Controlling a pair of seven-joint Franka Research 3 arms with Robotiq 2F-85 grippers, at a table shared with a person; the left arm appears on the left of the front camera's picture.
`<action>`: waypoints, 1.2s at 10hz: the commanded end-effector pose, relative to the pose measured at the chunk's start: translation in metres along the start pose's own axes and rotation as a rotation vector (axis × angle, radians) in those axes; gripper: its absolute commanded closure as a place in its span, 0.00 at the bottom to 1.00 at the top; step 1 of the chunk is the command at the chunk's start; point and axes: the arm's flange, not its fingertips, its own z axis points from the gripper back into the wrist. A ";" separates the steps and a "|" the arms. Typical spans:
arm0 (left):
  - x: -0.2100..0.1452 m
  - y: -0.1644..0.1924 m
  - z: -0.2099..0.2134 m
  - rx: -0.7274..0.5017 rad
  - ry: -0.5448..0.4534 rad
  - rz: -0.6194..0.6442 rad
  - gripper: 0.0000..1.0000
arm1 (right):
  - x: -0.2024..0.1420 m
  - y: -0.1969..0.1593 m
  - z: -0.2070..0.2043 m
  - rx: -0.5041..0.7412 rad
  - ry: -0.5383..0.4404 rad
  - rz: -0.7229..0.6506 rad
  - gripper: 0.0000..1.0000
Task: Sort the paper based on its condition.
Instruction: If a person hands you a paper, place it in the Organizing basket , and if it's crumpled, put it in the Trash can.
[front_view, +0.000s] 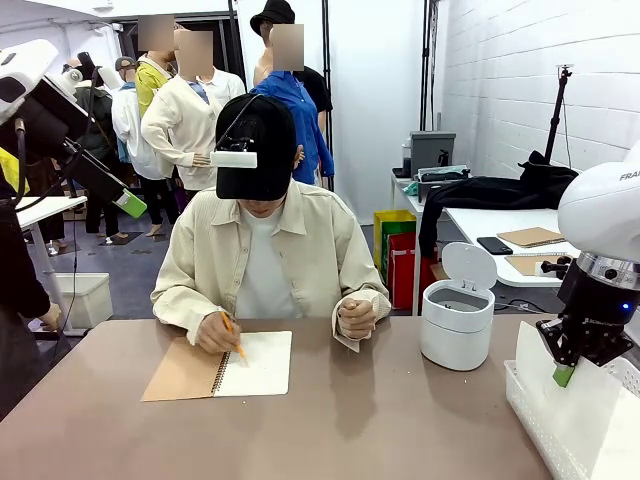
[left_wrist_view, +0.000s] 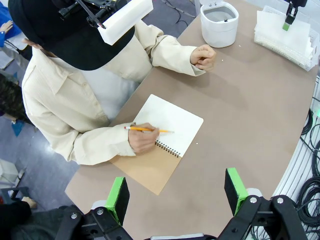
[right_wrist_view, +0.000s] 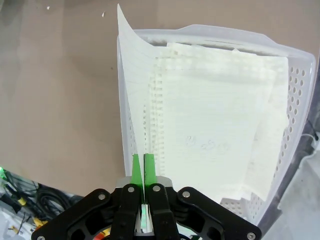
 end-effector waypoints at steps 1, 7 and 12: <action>0.000 0.001 0.000 0.002 -0.004 0.004 0.00 | -0.001 -0.003 0.000 -0.005 0.010 -0.011 0.76; 0.000 0.001 0.000 0.002 -0.004 0.004 0.00 | -0.005 -0.025 0.012 -0.152 0.027 -0.049 0.00; 0.000 0.001 0.000 0.002 -0.004 0.004 0.00 | 0.007 -0.016 0.070 -0.273 0.006 0.068 0.00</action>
